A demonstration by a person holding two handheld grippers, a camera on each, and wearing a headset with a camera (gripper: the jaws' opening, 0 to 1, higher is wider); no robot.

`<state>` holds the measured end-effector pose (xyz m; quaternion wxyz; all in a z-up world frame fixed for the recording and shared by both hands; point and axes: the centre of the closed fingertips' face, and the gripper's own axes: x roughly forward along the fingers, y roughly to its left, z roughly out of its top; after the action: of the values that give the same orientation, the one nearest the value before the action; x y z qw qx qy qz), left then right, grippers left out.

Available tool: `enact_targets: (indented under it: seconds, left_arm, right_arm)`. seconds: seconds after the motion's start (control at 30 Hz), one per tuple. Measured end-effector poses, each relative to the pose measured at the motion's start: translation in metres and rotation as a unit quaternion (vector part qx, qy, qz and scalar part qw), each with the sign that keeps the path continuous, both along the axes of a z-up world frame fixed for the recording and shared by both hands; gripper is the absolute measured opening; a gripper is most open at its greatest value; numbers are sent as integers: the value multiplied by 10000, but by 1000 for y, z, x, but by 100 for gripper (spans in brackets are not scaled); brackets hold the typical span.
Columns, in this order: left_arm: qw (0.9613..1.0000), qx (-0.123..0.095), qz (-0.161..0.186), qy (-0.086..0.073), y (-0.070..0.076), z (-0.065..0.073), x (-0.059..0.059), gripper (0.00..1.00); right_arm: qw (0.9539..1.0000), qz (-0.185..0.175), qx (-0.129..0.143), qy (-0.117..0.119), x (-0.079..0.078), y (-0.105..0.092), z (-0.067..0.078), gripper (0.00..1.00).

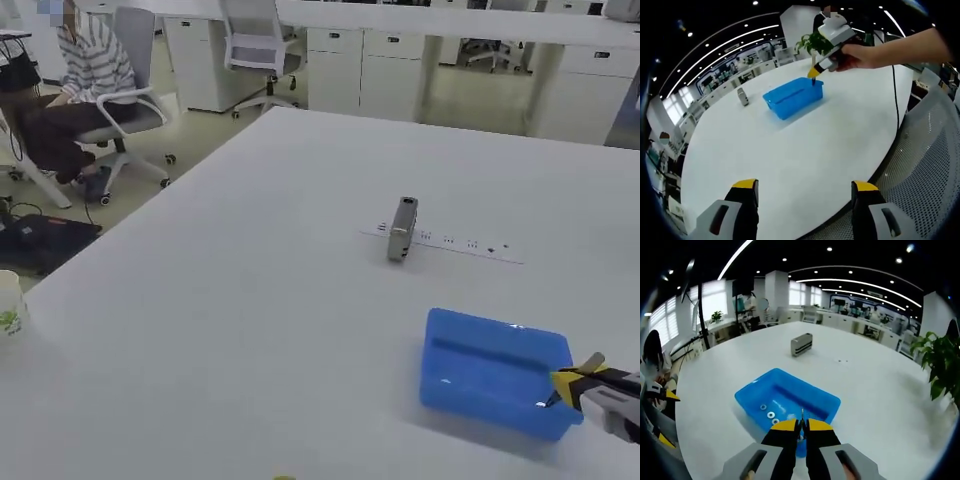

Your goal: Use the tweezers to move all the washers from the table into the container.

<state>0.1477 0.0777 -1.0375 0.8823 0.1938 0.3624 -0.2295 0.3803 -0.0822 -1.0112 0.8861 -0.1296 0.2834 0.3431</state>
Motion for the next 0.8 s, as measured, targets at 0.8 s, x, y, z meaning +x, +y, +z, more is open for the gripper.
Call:
enact_targets:
  seconds: [0.8]
  left_arm:
    - [10000,8,-19,55,0,-1,-1,73]
  right_arm:
    - [9996,14,102,247,2,5,-15,2]
